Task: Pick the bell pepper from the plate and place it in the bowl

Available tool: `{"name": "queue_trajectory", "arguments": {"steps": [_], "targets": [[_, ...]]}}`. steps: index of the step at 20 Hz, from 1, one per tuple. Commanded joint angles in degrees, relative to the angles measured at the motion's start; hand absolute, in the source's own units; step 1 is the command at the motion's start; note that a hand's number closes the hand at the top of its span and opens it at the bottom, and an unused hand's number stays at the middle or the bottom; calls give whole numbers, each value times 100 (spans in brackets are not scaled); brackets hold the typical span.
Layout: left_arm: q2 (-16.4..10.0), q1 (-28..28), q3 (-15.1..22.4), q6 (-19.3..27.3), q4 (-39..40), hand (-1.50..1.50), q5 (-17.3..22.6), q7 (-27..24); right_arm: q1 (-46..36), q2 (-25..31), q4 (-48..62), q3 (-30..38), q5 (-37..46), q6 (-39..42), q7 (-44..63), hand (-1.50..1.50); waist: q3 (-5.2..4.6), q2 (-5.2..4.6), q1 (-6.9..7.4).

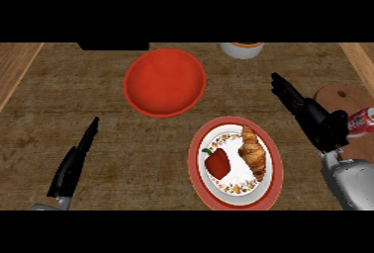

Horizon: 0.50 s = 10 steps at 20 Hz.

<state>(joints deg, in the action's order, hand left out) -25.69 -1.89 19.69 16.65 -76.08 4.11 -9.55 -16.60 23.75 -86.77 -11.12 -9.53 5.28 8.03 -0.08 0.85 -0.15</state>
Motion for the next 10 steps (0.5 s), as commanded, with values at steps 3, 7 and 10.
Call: {"name": "queue_trajectory", "arguments": {"steps": [3, 7, 10], "targets": [[319, -433, 41, -479, -454, 0, 243, 109, 385, -751, -553, -193, 607, -986, -285, 150, 10, -66, -48], [498, -409, 280, -848, -787, 0, 577, 180, 138, 674, -566, -467, 2530, -1202, -165, 150, -144, 63, -262], [724, -649, 352, -1208, -978, 0, 905, 529, 1086, -1343, -278, -857, 2092, -2412, -514, -150, 12, -91, -29]]}}
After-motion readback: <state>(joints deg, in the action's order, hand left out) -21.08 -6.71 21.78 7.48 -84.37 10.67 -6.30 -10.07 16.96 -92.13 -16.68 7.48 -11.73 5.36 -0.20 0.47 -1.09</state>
